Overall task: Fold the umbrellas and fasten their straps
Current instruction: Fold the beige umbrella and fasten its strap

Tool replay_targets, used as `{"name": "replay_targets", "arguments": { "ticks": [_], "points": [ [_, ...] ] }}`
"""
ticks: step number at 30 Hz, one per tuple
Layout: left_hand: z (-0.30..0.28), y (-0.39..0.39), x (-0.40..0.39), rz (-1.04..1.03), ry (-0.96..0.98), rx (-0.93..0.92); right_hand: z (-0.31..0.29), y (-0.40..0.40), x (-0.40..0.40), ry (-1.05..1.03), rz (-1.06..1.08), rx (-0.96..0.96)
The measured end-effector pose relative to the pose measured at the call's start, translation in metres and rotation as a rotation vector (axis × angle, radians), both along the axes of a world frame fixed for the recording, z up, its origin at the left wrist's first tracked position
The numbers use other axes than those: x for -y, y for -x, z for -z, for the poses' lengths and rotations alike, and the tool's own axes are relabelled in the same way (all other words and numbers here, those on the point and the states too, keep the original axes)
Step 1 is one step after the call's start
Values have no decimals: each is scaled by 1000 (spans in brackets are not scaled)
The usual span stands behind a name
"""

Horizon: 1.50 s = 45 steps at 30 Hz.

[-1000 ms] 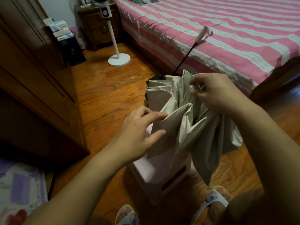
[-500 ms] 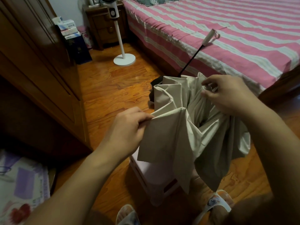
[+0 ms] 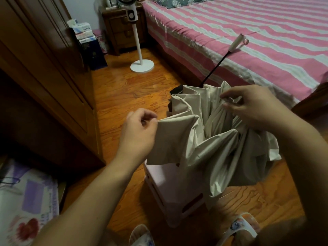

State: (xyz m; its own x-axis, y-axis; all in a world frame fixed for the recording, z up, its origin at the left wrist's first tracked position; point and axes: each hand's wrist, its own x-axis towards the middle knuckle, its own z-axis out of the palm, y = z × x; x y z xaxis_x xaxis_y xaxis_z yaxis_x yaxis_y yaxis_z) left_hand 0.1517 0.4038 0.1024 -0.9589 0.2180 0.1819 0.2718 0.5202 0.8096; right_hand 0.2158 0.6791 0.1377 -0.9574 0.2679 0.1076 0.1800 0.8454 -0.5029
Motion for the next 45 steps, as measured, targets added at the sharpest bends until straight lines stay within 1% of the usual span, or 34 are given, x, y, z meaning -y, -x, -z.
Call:
{"name": "replay_targets", "arguments": {
  "ticks": [1, 2, 3, 4, 5, 6, 8, 10, 12, 16, 19, 21, 25, 27, 31, 34, 37, 40, 42, 45],
  "points": [
    [-3, -2, 1, -22, 30, -97, 1, 1, 0, -1, 7, -7],
    [-5, -5, 0, 7, 24, -160, 2, 1, 0, -6, 12, -13],
    [-7, -9, -1, 89, -25, -162, 3, 2, 1, -12, 17, -19],
    [-10, -15, -3, 197, -87, -103, 4, 3, 2, -18, 23, -24],
    [-10, -20, -5, 297, -94, -59, 5, 4, 3, -21, 32, -26],
    [-7, -24, -7, 369, -49, -77, 5, 4, 4, -24, 42, -27],
    [4, -24, -11, 435, 113, -210, 5, 5, 6, -34, 55, -29],
    [11, -21, -15, 447, 198, -267, 5, 5, 7, -49, 59, -30],
    [12, -18, -17, 450, 212, -302, 5, 5, 8, -62, 62, -28],
    [8, -22, -18, 469, 375, -470, 6, 6, 7, -70, 72, -27],
    [8, -22, -16, 424, 470, -469, 9, 7, 3, -69, 86, -21],
    [6, -17, -10, 352, 477, -457, 10, 6, -2, -69, 106, -10],
    [-8, -12, 5, 270, 429, -540, 11, 2, -14, -65, 143, 8],
    [-12, -13, 9, 296, 432, -522, 14, 1, -17, -76, 156, 25],
    [-12, -7, 15, 464, 491, -523, 18, 1, -14, -31, 197, 11],
    [-13, -2, 21, 422, 440, -523, 11, -1, -10, -2, 204, -43],
    [-13, -3, 21, 412, 403, -512, 2, -6, -4, 4, 154, -92],
    [-11, -6, 18, 426, 340, -401, -3, -5, 2, -45, 121, -138],
    [-9, -4, 18, 415, 355, -296, -2, -3, 5, -69, 103, -139],
    [-6, 1, 19, 388, 376, -256, 4, 0, 10, -84, 76, -126]
  ]
}}
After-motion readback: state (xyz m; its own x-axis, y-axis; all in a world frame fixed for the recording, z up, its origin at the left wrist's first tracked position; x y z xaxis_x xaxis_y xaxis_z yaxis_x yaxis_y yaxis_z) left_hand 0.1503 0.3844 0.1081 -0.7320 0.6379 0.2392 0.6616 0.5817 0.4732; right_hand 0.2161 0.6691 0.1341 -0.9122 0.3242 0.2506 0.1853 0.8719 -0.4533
